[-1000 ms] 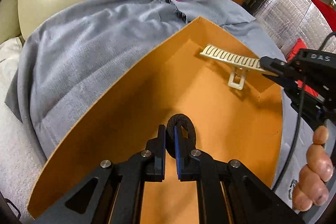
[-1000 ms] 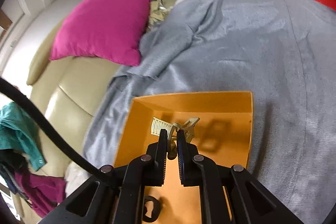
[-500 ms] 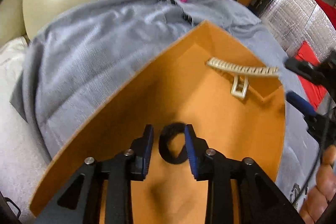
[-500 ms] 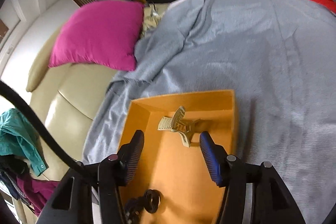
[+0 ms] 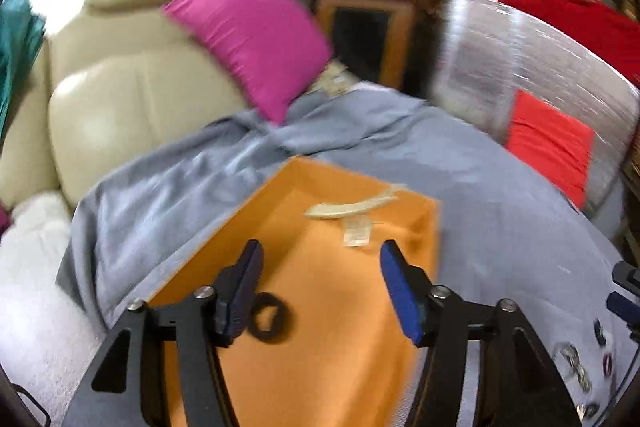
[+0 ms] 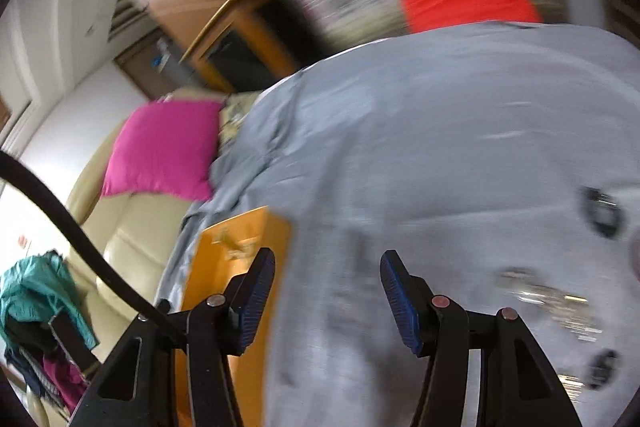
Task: Organize jewelry
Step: 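Move both open tools back over the remaining jewelry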
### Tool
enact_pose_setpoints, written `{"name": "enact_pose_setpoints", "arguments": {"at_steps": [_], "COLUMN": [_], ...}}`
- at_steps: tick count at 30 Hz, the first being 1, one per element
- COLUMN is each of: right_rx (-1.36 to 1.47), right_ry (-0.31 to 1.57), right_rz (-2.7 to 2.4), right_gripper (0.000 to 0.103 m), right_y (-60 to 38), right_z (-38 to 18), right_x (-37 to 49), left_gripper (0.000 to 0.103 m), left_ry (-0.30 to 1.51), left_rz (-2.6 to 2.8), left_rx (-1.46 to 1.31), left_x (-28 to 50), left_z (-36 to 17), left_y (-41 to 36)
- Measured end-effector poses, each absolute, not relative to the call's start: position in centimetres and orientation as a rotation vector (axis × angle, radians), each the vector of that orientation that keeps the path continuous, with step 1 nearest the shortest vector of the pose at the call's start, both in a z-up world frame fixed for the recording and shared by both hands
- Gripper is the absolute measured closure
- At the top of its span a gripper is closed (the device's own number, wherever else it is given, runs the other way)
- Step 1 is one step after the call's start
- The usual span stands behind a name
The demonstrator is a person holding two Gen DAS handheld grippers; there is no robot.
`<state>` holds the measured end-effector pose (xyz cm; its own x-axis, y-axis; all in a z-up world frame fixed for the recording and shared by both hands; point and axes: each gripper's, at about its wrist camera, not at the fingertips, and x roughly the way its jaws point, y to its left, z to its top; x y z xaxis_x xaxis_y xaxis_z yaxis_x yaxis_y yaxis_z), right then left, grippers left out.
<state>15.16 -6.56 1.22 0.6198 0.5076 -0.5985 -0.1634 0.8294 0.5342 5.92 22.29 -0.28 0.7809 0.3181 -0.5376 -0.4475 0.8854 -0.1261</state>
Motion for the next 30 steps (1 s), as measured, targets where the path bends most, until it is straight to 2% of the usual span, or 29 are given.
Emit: {"name": "enact_pose_setpoints", "arguments": {"at_steps": [6,13,18,20,30], "right_rx": [0.654,0.868,0.914,0.915,0.909], "right_ry": [0.760,0.708,0.745,0.778,0.907], "right_rz": [0.236,0.149,0.116,0.138,0.144], "right_gripper": [0.044,0.045,0.049,0.053,0.056], "right_y": [-20.2,-30.0,-31.9,-31.8,-32.5], "right_z": [-0.4,-3.2,-4.4,-4.8,-6.8], "right_x": [11.0,8.2,8.6,8.9,9.2], "left_gripper": [0.038,0.037,0.037,0.037,0.038], "left_ry": [0.509,0.573,0.685,0.725,0.821], "left_rz": [0.255,0.079,-0.016,-0.039,-0.096], "left_rx": [-0.122,0.006,0.033,0.026,0.045], "left_x": [6.5,7.9,9.5,10.0,11.8], "left_z": [0.2,-1.5,-3.6,-4.3,-6.5], "left_y": [14.4,7.1,4.1,3.3,-0.8]}}
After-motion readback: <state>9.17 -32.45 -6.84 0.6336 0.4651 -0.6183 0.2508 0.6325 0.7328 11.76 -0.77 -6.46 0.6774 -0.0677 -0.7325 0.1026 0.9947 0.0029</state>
